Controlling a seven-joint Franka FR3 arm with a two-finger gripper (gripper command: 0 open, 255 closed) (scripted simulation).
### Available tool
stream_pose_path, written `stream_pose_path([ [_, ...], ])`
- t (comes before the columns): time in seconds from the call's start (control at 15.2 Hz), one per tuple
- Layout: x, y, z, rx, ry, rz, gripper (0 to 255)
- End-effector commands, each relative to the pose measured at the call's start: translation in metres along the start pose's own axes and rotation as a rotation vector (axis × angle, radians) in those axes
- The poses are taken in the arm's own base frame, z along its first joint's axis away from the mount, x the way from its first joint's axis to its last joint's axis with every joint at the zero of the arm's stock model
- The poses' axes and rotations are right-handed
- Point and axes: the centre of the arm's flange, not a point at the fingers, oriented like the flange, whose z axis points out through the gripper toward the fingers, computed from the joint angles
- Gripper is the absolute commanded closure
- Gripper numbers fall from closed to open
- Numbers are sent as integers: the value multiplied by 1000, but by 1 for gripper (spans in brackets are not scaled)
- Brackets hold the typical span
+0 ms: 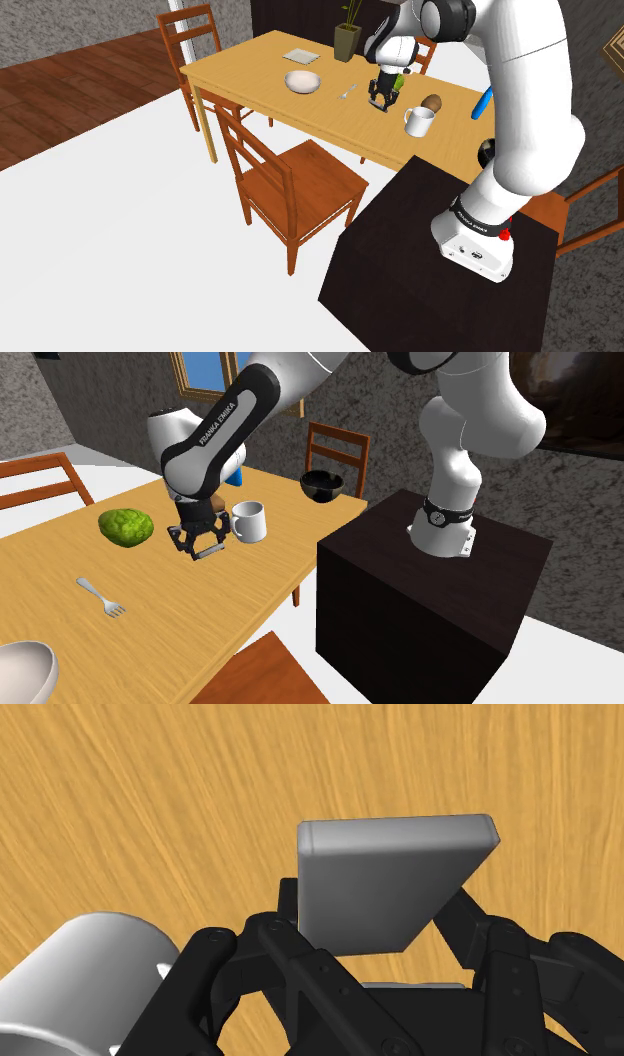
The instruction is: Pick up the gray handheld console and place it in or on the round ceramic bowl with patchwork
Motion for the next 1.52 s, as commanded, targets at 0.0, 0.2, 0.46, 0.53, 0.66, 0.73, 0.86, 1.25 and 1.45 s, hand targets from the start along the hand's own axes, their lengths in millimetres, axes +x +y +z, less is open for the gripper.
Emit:
stream_pose_path([
  [0.0, 0, 0, -10, 0, 0, 0, 255],
  [0.2, 0, 0, -26, 0, 0, 0, 255],
  [0.46, 0, 0, -47, 0, 0, 0, 255],
  [0.53, 0, 0, -53, 0, 0, 0, 255],
  [0.66, 0, 0, -63, 0, 0, 0, 255],
  [0.73, 0, 0, -68, 0, 0, 0, 255],
  [0.86, 0, 0, -79, 0, 0, 0, 255],
  [1.25, 11, 38, -94, 0, 0, 0, 255],
  [1.45, 22, 76, -94, 0, 0, 0, 255],
])
